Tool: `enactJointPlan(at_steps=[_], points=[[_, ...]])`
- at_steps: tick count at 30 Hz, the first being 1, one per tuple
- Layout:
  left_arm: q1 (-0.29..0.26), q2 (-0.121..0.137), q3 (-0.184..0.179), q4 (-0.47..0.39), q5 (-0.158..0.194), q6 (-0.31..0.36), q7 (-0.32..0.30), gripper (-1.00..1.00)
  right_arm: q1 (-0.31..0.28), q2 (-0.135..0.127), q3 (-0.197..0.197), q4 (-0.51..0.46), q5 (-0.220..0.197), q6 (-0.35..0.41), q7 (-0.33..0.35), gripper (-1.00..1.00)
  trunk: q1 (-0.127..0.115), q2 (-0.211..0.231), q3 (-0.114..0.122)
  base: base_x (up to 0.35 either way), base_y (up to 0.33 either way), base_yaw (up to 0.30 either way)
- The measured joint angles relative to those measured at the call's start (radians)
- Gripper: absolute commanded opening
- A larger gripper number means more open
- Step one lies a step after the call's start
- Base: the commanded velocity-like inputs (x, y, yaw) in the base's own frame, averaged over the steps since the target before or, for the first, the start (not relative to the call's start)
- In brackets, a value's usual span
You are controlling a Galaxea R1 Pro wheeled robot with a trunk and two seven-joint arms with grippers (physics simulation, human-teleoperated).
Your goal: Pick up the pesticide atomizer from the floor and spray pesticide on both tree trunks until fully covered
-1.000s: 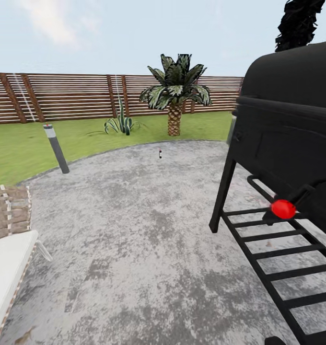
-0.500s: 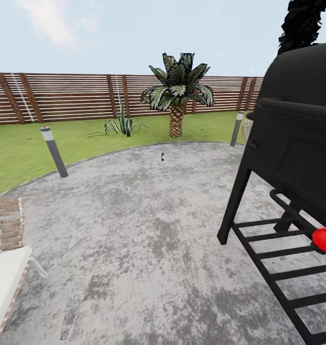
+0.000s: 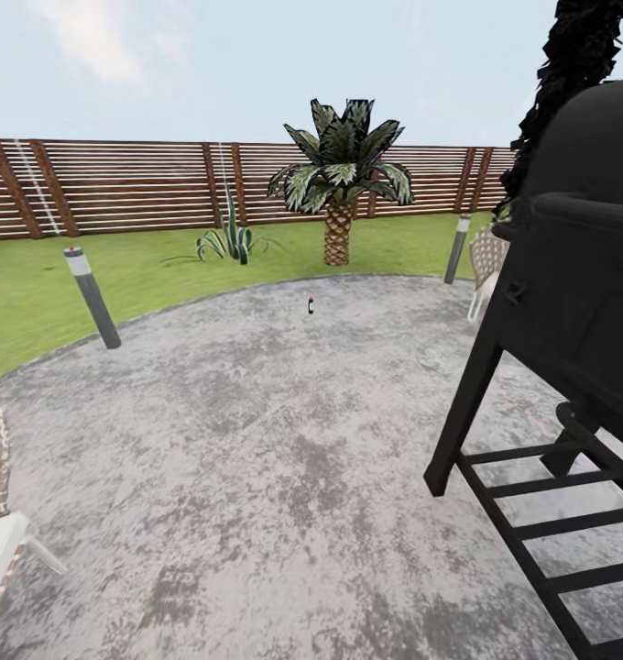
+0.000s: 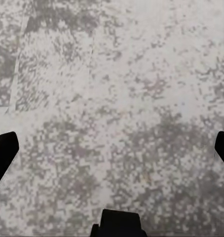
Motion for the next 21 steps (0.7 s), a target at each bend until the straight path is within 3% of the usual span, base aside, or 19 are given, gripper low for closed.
enactJointPlan(at_steps=[21], points=[[0.0,0.0,0.0,0.0,-0.001,0.0,0.0,1.0,0.0,0.0,0.0,0.002,0.001,0.0,0.0,1.0,0.0,0.0,0.0,0.336,0.0,0.0]])
